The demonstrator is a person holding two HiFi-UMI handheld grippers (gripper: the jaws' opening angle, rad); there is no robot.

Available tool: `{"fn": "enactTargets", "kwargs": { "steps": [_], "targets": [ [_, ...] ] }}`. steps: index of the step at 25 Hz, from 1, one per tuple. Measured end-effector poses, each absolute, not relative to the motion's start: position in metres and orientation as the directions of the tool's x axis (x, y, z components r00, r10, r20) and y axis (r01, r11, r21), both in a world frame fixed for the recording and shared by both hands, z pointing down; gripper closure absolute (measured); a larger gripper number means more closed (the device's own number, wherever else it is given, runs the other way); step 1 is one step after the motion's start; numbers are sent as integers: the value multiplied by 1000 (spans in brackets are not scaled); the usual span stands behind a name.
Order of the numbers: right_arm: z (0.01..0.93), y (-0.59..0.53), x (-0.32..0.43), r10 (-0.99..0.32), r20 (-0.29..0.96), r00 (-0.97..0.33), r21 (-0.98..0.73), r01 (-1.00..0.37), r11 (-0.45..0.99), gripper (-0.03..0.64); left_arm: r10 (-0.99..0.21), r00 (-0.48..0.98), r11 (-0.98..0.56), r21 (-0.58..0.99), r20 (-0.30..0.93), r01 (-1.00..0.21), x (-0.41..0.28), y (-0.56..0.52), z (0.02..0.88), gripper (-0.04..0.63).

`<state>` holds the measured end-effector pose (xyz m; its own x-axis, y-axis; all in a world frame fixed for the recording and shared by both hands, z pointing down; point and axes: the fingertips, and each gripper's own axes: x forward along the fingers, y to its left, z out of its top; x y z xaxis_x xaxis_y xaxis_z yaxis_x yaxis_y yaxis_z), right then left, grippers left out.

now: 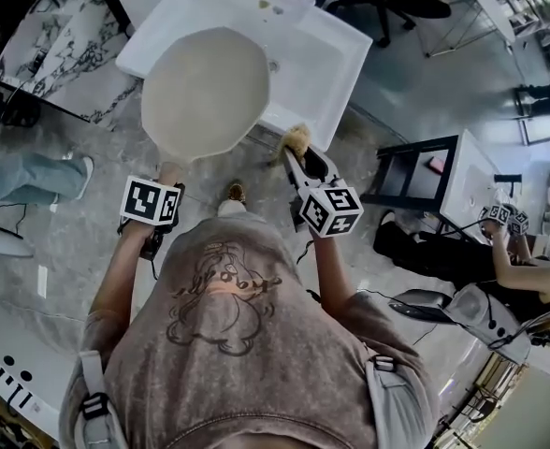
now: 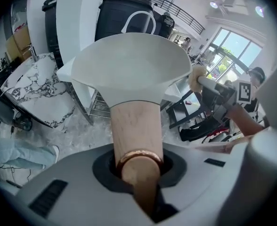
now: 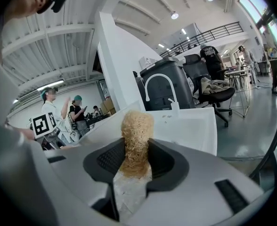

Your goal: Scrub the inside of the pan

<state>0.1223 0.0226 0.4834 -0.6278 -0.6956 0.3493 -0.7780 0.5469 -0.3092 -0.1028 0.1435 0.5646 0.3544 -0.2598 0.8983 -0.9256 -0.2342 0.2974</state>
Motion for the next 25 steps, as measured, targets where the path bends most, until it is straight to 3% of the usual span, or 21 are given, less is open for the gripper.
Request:
{"fn": "enactTargets", "kwargs": {
  "steps": [14, 25],
  "targets": [
    [480, -65, 133, -725, 366, -583, -288, -812, 508, 460, -206, 360, -302, 291, 910, -908, -107, 56, 569, 526],
    [479, -105, 120, -780, 344, -522, -297, -849, 437, 460, -116, 313, -503, 216, 943, -837, -133, 1, 576, 526]
  ]
}}
